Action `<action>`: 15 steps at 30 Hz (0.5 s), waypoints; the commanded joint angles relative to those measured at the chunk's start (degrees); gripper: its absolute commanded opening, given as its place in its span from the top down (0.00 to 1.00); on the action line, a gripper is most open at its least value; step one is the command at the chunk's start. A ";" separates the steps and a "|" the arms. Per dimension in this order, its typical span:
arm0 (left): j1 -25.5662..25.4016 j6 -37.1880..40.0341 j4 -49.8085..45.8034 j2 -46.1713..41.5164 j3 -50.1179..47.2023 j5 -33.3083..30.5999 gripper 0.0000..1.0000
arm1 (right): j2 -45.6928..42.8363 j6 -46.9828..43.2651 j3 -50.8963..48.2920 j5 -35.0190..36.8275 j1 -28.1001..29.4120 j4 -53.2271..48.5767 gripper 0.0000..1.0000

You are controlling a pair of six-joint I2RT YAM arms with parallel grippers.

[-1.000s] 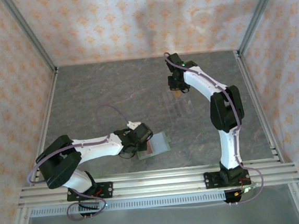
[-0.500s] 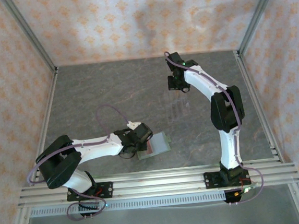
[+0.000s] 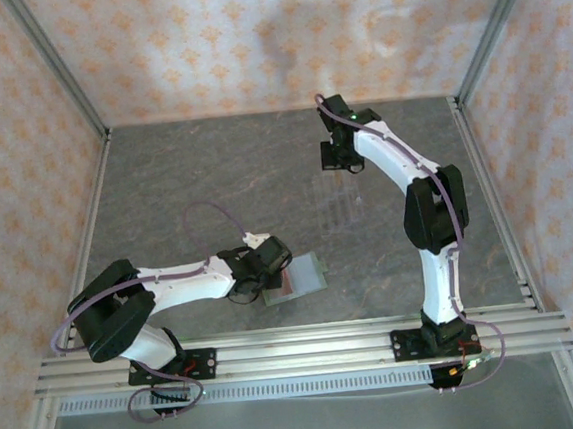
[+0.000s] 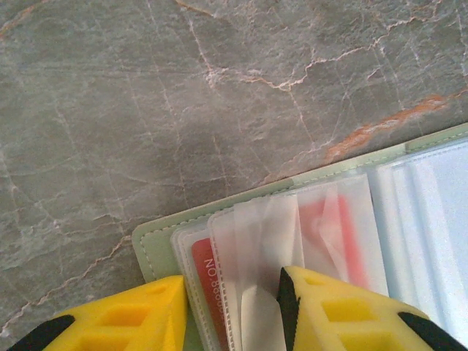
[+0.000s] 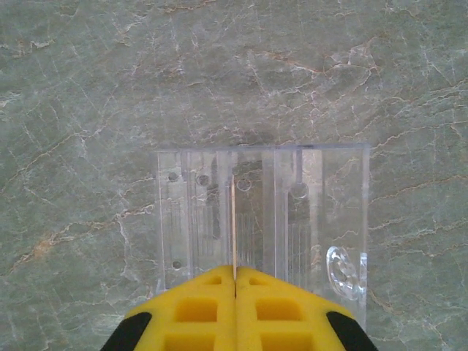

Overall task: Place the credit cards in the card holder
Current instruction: Pick up the credit card from the storage box.

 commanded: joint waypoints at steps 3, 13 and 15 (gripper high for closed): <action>0.59 0.20 -1.66 -0.32 -1.44 1.29 0.62 | -3.86 -1.28 2.45 0.07 -0.18 -3.55 1.00; 0.59 0.95 -3.89 -2.93 -0.48 1.12 0.62 | -15.33 0.41 -6.27 -2.04 1.81 2.44 1.00; 0.64 1.07 -4.47 -3.47 -0.29 1.11 0.62 | -18.39 0.96 -10.19 -3.53 2.97 4.90 1.00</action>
